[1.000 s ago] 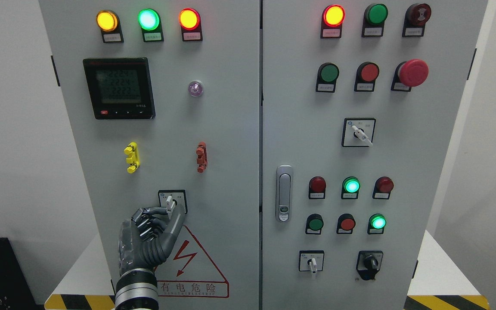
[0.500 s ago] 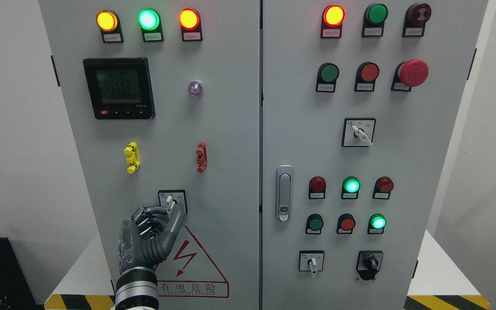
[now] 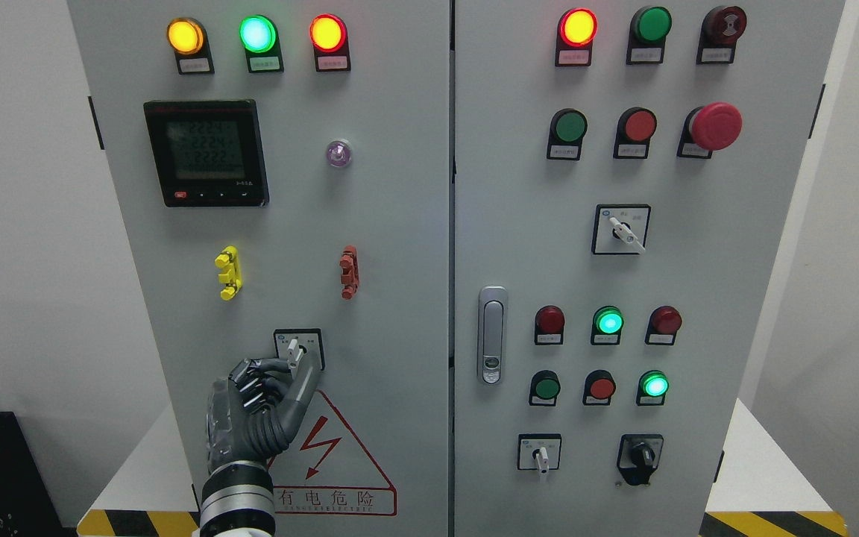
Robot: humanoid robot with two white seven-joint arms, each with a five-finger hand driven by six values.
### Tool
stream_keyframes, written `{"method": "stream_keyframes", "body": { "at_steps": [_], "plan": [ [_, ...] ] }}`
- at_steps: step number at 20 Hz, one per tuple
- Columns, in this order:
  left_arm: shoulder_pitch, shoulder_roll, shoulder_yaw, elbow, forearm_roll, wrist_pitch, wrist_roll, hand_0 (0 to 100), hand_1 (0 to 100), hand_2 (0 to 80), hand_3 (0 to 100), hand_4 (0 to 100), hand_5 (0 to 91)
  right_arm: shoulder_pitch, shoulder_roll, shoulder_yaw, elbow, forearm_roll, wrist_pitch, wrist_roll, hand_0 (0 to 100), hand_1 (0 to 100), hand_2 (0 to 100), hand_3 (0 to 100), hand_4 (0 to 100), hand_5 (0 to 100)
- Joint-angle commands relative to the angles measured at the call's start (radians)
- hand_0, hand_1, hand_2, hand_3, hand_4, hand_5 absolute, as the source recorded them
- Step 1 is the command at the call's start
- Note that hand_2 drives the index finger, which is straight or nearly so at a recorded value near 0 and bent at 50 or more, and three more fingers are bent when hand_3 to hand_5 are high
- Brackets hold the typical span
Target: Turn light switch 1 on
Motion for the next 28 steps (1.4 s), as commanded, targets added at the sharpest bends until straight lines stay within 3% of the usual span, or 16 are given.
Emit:
{"method": "stream_keyframes", "body": {
  "at_steps": [1,28],
  "plan": [
    [-0.003,-0.001,0.0,0.002,0.0,0.001,0.0,16,66,57.2,88,93,87.8,0.0,0.0,0.0,0.0,0.0,-0.001,-0.001,31,0,0,0,0,0],
    [-0.012,-0.001,0.0,0.01,0.0,0.016,0.0,22,62,59.2,89,93,88.0,0.0,0.0,0.0,0.0,0.0,-0.001,-0.001,31,0,0,0,0,0]
  ]
}}
